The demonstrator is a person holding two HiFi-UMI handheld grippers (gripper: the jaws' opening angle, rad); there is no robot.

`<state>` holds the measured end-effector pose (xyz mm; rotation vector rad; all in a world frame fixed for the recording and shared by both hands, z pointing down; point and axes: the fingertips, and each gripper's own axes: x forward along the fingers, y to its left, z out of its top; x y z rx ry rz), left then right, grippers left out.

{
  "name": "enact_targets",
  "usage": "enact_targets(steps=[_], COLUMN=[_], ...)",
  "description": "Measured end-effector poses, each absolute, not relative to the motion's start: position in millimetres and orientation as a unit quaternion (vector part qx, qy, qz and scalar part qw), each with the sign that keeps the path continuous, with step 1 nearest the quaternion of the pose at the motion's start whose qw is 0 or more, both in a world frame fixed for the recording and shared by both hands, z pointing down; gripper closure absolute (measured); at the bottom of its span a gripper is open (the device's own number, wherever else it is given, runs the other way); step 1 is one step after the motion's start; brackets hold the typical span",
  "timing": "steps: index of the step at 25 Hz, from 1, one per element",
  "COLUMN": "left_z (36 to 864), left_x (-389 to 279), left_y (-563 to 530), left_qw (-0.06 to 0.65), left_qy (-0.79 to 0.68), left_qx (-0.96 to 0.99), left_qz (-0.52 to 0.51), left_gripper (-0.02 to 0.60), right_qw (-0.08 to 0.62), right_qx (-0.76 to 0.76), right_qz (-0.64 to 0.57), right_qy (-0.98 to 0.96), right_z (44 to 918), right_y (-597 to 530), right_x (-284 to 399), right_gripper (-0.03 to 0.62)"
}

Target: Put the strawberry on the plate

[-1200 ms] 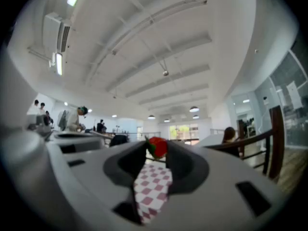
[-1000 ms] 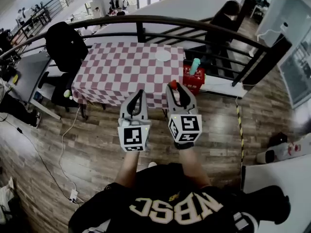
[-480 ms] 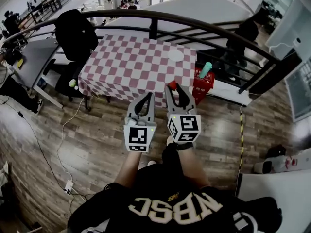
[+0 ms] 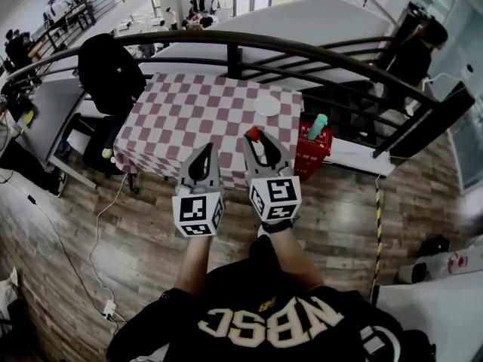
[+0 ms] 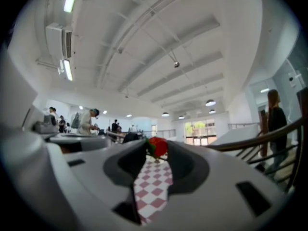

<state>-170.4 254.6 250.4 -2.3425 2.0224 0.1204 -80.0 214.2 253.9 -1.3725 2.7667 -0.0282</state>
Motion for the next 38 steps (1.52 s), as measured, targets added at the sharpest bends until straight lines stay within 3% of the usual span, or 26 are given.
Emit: enact_targets(steps=[6, 11, 17, 30, 38], left_z=[234, 253, 288, 374, 425], left_x=[-121, -105, -81, -83, -103], left_y=[158, 83, 38, -36, -105], left_qw=[0.045, 0.025, 0.007, -0.065, -0.114], left_qy=[0.635, 0.64, 0.638, 0.601, 0.568], left_qx=[-0.77, -0.768, -0.77, -0.793, -0.808], left_qz=[0.034, 0.026, 0.0, -0.073, -0.103], left_gripper=[0.566, 0.566, 0.566, 0.566, 0.566], right_qw=[0.047, 0.047, 0.019, -0.054, -0.12], right_qx=[-0.457, -0.473, -0.477, -0.495, -0.505], right_qz=[0.01, 0.02, -0.012, -0.12, -0.126], right_qy=[0.888, 0.879, 0.879, 0.859, 0.845], right_z=[225, 230, 273, 382, 426], right_y=[123, 57, 10, -71, -133], right_x=[-31, 8, 35, 44, 50], right_gripper=[0.456, 0.456, 0.456, 0.456, 0.456])
